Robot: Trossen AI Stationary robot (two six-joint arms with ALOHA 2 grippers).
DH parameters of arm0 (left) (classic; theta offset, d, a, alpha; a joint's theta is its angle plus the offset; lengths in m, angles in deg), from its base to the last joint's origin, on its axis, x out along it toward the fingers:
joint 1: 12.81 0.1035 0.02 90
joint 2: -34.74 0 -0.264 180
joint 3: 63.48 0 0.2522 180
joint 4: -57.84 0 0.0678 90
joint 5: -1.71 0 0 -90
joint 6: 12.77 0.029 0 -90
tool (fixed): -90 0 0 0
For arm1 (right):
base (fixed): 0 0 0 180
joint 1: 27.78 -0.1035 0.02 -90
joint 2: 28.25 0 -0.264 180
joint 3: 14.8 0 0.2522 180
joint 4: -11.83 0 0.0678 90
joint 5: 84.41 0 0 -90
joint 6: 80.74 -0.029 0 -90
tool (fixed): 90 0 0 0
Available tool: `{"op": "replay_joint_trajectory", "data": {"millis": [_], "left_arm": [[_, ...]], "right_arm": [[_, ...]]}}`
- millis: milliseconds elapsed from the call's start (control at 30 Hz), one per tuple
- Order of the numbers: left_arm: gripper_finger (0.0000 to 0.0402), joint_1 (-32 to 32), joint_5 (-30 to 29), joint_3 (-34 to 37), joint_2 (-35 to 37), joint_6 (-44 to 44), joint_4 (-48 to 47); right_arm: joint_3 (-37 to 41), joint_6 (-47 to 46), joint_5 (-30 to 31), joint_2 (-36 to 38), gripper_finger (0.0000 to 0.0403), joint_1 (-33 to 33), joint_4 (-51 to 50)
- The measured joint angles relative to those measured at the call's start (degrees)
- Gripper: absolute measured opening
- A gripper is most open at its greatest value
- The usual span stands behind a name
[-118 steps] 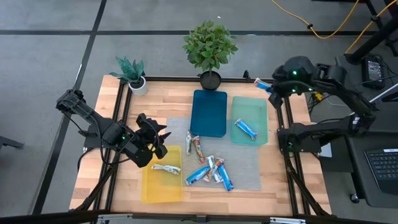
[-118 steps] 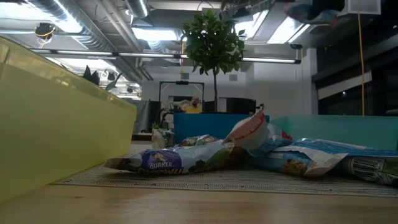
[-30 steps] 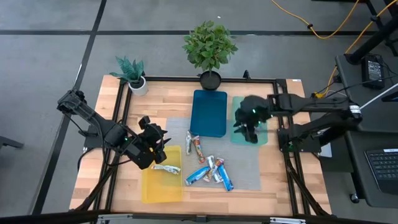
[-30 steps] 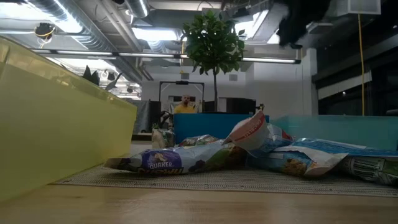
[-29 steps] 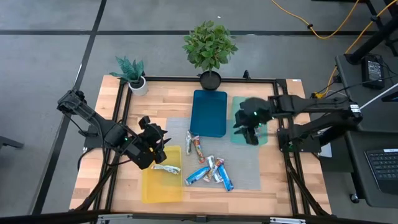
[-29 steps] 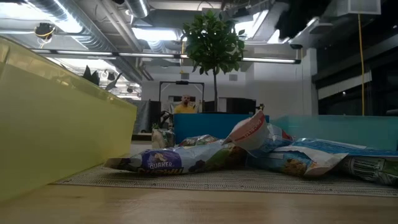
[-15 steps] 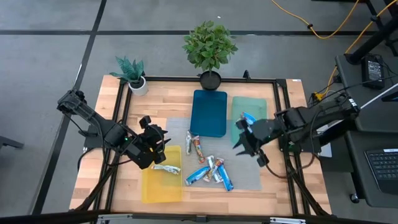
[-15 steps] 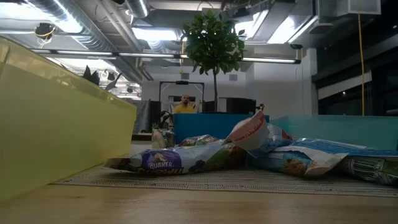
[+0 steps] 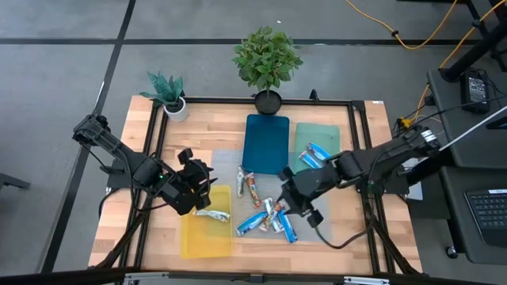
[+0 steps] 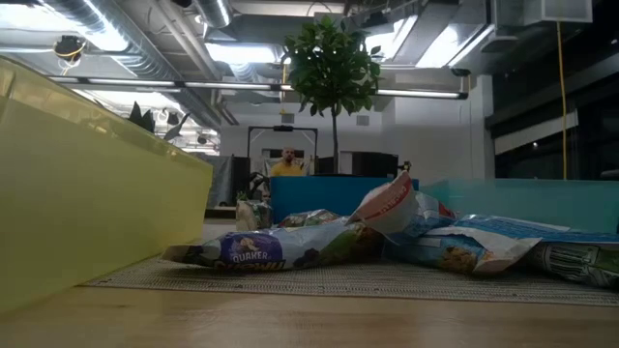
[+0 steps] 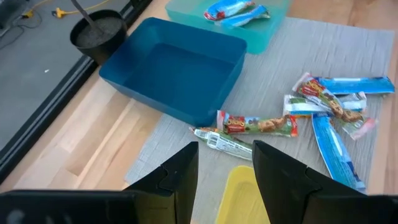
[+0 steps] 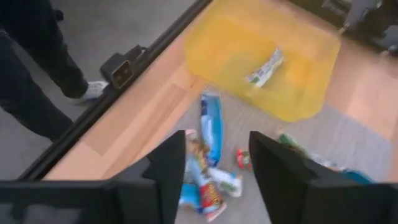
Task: Pick and place Granola Bars by type
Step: Put the red granola bar into the green bin
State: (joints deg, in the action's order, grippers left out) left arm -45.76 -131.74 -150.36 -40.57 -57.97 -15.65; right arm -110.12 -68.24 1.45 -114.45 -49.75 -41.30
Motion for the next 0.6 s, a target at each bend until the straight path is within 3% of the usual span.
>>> {"op": "replay_joint_trajectory", "data": {"millis": [233, 600], "left_arm": [[0.0143, -0.3, 0.1, 0.0, 0.0, 2.3, 0.4], [0.0143, -0.3, 1.6, 0.0, 0.0, 4.5, 2.8]], "right_arm": [[-9.6, 2.0, 4.9, -9.0, 0.0251, 0.0, -10.1], [-7.8, 3.2, 1.7, -17.2, 0.0255, 1.2, -13.9]]}}
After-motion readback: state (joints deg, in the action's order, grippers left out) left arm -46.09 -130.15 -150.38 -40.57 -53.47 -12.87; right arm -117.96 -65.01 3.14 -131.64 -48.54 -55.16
